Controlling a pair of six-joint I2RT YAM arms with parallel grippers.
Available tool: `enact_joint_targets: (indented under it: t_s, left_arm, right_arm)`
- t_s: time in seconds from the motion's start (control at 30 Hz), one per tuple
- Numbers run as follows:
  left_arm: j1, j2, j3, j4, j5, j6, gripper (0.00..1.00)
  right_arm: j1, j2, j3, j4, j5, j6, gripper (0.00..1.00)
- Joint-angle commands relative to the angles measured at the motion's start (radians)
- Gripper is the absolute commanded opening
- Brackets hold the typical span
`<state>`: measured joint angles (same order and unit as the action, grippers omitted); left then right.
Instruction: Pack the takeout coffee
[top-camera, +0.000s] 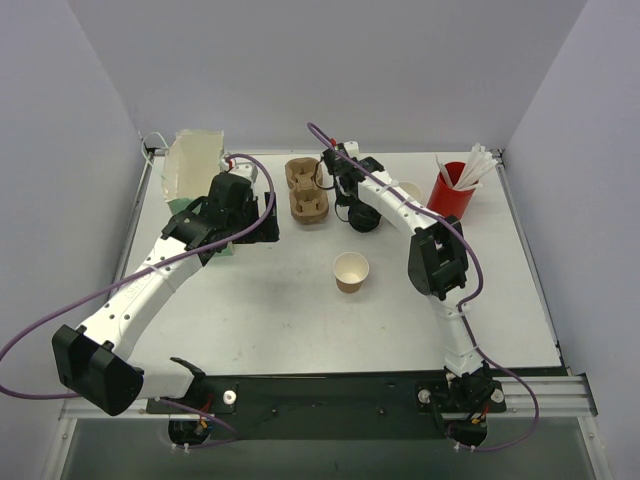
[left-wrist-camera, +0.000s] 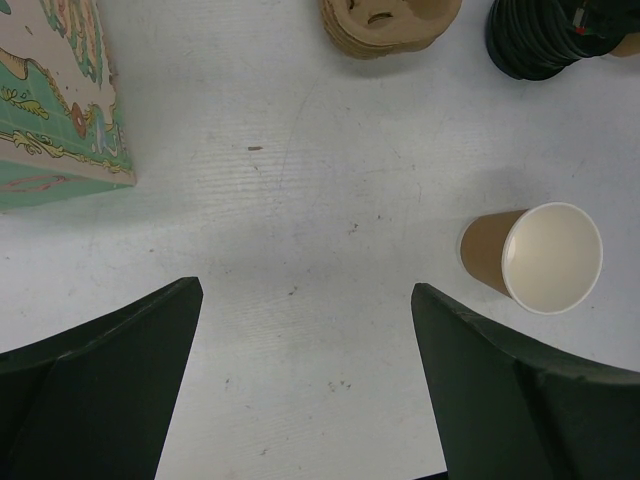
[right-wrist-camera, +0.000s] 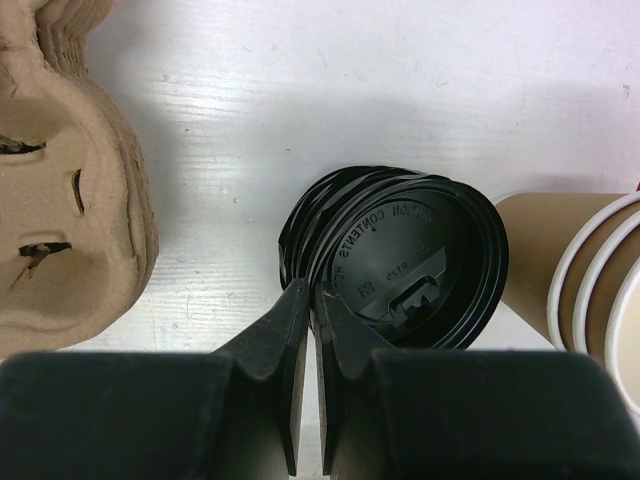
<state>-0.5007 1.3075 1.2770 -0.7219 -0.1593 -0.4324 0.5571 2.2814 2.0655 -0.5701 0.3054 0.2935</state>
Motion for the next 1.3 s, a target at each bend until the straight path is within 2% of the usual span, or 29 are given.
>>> enact_joint_targets:
  t_s: [0.0,0.17,0.83,1.07,1.27]
  left_arm:
    - [0.008,-0.011,0.031,0.026,0.007,0.011,0.97]
    - [0.008,-0.01,0.03,0.026,0.007,0.011,0.97]
    - [0.014,-0.001,0.031,0.045,0.04,0.008,0.97]
    - [0.022,-0.002,0.022,0.073,0.079,0.003,0.97]
    - [0.031,-0.031,-0.007,0.13,0.144,-0.011,0.97]
  right_arm:
    - [0.0,-0.056,0.035,-0.034,0.003,0.009,0.04]
    - [-0.002,-0.057,0.033,-0.034,0.008,0.012,0.0]
    - [-0.002,-0.125,0.036,-0.045,0.021,0.003,0.0]
    - [-0.002,-0.19,0.038,-0.05,-0.022,0.024,0.0]
    - [-0.014,-0.26,0.036,-0.051,-0.156,0.101,0.0]
